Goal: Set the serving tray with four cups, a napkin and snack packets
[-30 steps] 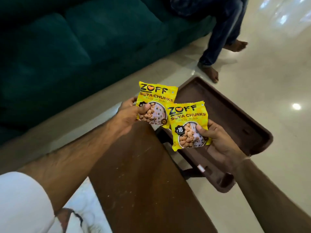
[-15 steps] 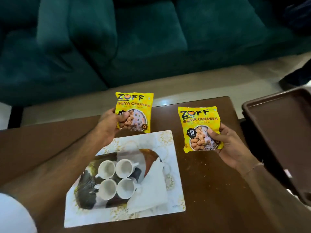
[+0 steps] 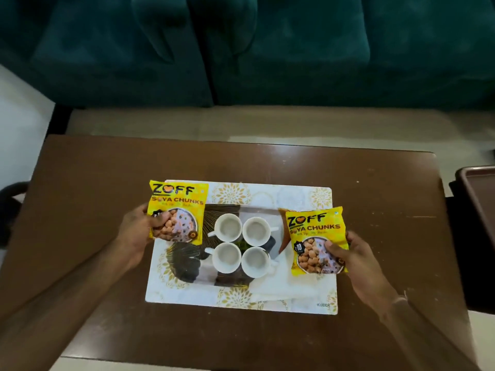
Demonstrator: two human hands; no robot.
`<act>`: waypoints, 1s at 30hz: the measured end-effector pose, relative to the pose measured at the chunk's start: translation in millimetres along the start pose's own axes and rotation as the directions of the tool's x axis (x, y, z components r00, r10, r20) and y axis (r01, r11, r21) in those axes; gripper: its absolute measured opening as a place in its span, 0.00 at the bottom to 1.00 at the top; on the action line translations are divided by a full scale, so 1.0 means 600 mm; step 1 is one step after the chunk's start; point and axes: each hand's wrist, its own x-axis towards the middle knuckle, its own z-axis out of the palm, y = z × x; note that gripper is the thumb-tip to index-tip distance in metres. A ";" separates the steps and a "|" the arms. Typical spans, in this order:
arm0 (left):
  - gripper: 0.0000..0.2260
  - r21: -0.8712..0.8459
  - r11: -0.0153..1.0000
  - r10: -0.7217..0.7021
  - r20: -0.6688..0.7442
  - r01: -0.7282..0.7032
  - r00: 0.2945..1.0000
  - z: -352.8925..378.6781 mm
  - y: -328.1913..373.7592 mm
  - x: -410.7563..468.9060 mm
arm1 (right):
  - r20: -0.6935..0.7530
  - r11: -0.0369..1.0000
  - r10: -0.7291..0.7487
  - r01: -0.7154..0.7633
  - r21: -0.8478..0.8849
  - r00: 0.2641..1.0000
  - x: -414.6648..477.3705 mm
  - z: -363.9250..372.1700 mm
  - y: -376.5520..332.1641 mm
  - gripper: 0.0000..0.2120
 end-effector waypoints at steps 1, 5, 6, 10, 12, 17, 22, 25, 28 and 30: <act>0.09 0.013 1.000 -0.003 0.000 0.003 1.000 -0.006 -0.018 -0.004 | -0.021 1.000 -0.006 0.006 -0.011 1.000 -0.006 0.007 0.010 0.08; 0.10 0.065 0.998 -0.005 -0.017 0.007 1.000 -0.010 -0.072 -0.014 | -0.103 0.999 -0.012 0.007 -0.045 0.995 -0.021 0.033 0.043 0.06; 0.10 0.069 0.998 -0.006 -0.018 0.008 1.000 -0.007 -0.082 -0.017 | -0.124 0.999 -0.011 0.004 -0.054 0.992 -0.022 0.040 0.049 0.06; 0.09 0.089 0.996 0.015 -0.030 -0.012 0.999 0.009 -0.107 -0.022 | -0.173 0.997 -0.029 0.017 -0.071 0.984 -0.021 0.062 0.063 0.06; 0.08 0.107 0.994 0.023 -0.048 -0.018 0.999 0.016 -0.113 -0.023 | -0.180 0.996 -0.046 0.031 -0.084 0.983 -0.021 0.072 0.065 0.07; 0.05 0.346 0.932 0.158 -0.132 -0.104 0.978 0.034 -0.121 -0.035 | -0.209 0.978 -0.080 0.037 -0.205 0.975 -0.020 0.083 0.070 0.06; 0.12 0.586 0.788 0.323 -0.132 -0.189 0.937 0.039 -0.131 -0.038 | -0.197 0.846 -0.161 0.032 -0.532 0.967 -0.018 0.078 0.062 0.08; 0.27 0.583 0.800 0.282 -0.162 -0.138 0.946 0.038 -0.129 -0.038 | -0.217 0.713 -0.228 0.011 -0.701 0.949 -0.020 0.077 0.051 0.24; 0.33 0.677 0.728 0.302 -0.180 -0.105 0.936 0.042 -0.103 -0.045 | -0.187 0.496 -0.317 -0.006 -0.868 0.930 -0.020 0.087 0.021 0.40; 0.34 0.720 0.688 0.321 -0.188 -0.091 0.928 0.052 -0.081 -0.052 | -0.148 0.406 -0.319 -0.006 -0.914 0.936 -0.016 0.101 -0.001 0.44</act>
